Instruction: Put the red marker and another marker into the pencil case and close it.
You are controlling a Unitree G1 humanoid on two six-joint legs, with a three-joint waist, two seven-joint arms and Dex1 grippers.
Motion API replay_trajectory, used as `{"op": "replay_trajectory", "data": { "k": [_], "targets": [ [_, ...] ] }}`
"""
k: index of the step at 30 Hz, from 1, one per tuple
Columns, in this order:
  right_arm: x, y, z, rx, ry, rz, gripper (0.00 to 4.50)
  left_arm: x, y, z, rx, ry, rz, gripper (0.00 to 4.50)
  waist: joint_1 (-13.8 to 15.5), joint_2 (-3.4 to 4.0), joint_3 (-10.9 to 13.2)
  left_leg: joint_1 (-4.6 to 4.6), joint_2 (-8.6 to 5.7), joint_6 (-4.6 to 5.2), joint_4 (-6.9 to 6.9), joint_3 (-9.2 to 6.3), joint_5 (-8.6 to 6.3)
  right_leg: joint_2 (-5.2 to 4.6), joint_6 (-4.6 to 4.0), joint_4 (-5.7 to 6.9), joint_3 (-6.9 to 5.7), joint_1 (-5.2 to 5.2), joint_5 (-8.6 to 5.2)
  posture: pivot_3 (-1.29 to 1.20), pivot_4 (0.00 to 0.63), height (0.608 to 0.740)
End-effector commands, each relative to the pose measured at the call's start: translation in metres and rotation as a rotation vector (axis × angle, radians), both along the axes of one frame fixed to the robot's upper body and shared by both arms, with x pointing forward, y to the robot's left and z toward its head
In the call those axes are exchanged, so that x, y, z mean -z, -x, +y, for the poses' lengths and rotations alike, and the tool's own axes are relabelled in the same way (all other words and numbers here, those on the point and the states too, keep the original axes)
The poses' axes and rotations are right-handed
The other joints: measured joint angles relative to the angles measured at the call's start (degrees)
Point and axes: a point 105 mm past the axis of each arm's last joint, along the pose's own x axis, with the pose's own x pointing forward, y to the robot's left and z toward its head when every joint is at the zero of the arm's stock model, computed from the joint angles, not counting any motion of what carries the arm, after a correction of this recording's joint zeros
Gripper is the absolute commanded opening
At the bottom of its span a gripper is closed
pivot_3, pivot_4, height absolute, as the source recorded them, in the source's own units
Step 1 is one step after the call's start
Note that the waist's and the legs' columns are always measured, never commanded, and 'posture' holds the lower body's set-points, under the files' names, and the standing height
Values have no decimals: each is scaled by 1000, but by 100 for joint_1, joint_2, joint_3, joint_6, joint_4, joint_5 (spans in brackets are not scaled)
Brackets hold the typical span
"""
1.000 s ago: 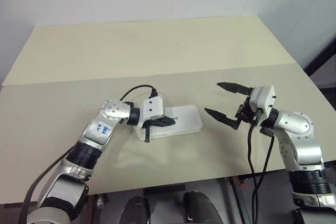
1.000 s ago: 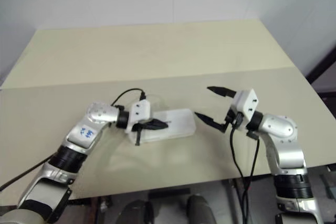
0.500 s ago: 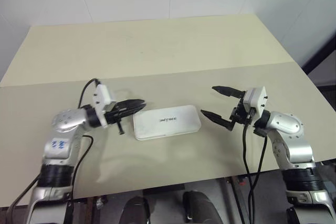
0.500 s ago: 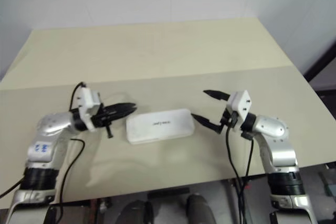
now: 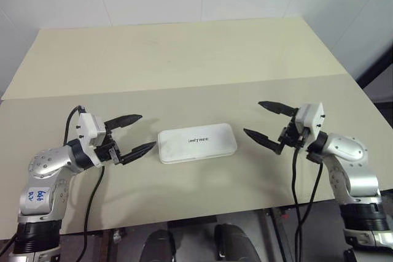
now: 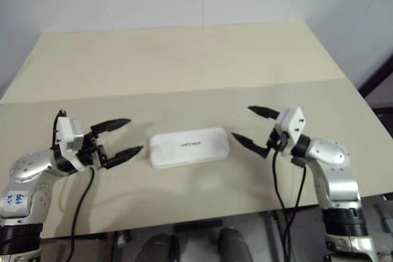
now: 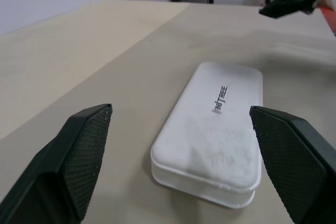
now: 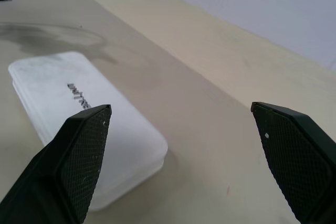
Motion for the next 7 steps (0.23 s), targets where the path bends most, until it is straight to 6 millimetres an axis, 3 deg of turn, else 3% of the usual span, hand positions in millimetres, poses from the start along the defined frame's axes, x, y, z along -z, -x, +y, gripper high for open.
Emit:
{"op": "replay_trajectory", "data": {
  "k": [1, 7],
  "targets": [
    [-13, 6, -8, 26, -1, -48, 4500, -18, 3, -3, -5, 29, -72, 4462, -7, 0, 0, 0, 0, 0, 0, 1, 0, 0, 0, 0, 1, 0, 0, 0, 150, 740],
    [-13, 2, -2, 10, -15, -48, 4500, -20, 3, -6, -18, 20, -83, 4462, -24, 0, 0, 8, 2, -2, 1, 4, 1, 6, -2, 7, 6, 0, 1, 0, 150, 740]
  ]
}}
